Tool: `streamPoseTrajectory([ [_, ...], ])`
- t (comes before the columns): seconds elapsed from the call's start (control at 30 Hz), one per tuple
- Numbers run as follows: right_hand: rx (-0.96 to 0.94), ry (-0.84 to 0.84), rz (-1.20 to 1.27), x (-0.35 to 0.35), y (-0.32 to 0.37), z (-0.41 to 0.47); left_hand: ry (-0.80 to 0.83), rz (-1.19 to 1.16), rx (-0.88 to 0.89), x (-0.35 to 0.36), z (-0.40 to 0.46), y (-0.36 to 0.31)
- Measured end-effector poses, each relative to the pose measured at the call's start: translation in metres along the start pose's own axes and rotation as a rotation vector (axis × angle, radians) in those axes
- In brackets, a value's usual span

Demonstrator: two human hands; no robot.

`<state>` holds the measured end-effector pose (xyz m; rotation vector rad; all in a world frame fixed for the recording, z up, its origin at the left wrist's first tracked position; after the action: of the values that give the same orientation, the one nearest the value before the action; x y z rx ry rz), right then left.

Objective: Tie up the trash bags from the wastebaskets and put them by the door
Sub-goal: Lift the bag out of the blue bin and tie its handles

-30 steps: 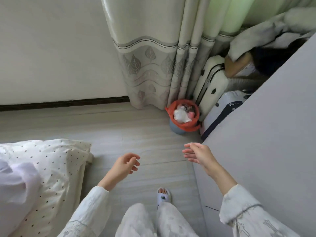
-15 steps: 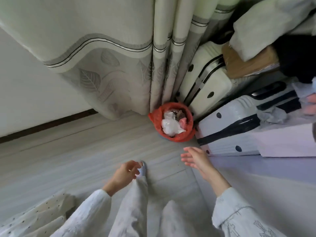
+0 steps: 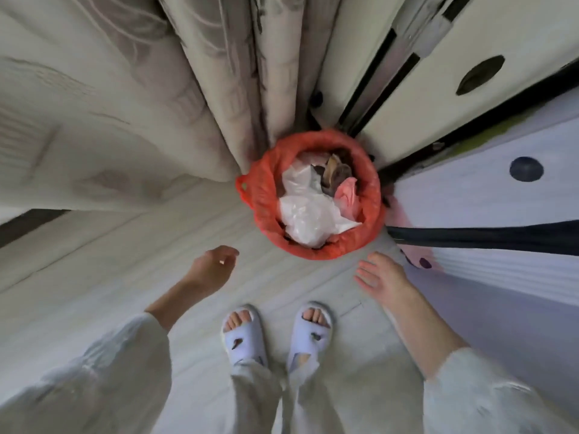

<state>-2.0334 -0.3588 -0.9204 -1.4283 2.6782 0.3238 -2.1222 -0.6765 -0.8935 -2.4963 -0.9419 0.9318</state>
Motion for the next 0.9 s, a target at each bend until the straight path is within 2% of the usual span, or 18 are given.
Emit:
streamPoseTrajectory([
  [0.07, 0.023, 0.024, 0.099, 0.000, 0.001, 0.044, -0.006, -0.026, -0.033, 0.018, 0.044, 0.011],
  [0.1, 0.028, 0.032, 0.135, 0.001, 0.003, 0.063, -0.017, -0.160, -0.075, 0.025, 0.062, 0.016],
  [0.2, -0.022, 0.033, 0.178, 0.002, 0.016, 0.101, -0.021, -0.796, -0.243, 0.048, 0.105, 0.027],
  [0.23, -0.046, 0.030, 0.193, 0.001, 0.022, 0.110, -0.004, -0.933, -0.265, 0.052, 0.117, 0.025],
  [0.3, -0.072, 0.051, 0.207, 0.001, 0.031, 0.119, 0.047, -1.052, -0.242, 0.056, 0.134, 0.012],
  [0.37, -0.068, 0.089, 0.174, 0.004, 0.035, 0.121, 0.054, -1.068, -0.203, 0.055, 0.138, -0.002],
  [0.47, -0.084, 0.029, 0.147, -0.003, 0.037, 0.116, -0.152, -1.059, -0.217, 0.041, 0.135, 0.004],
  [0.53, -0.130, -0.038, 0.104, -0.009, 0.040, 0.104, -0.219, -0.999, -0.237, 0.034, 0.124, 0.012],
  [0.63, -0.228, -0.113, -0.027, -0.018, 0.040, 0.073, -0.215, -0.812, -0.195, 0.026, 0.094, 0.009],
  [0.77, -0.334, -0.124, -0.097, -0.026, 0.046, 0.024, -0.251, -0.755, -0.155, 0.007, 0.054, -0.003],
  [0.9, -0.379, -0.172, 0.123, -0.043, 0.071, -0.028, -0.291, -0.668, -0.064, -0.029, 0.030, -0.034],
])
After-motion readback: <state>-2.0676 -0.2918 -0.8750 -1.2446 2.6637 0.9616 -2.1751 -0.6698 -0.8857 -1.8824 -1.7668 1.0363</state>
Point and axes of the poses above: each hand's wrist, its own z-axis towards the middle knuckle, its own x-axis out of the palm, y = z × x, the point moved 10 cm from there along z, towards the middle knuckle, and after that the axes turned 7 degrees about x, right-handed, at the moved point
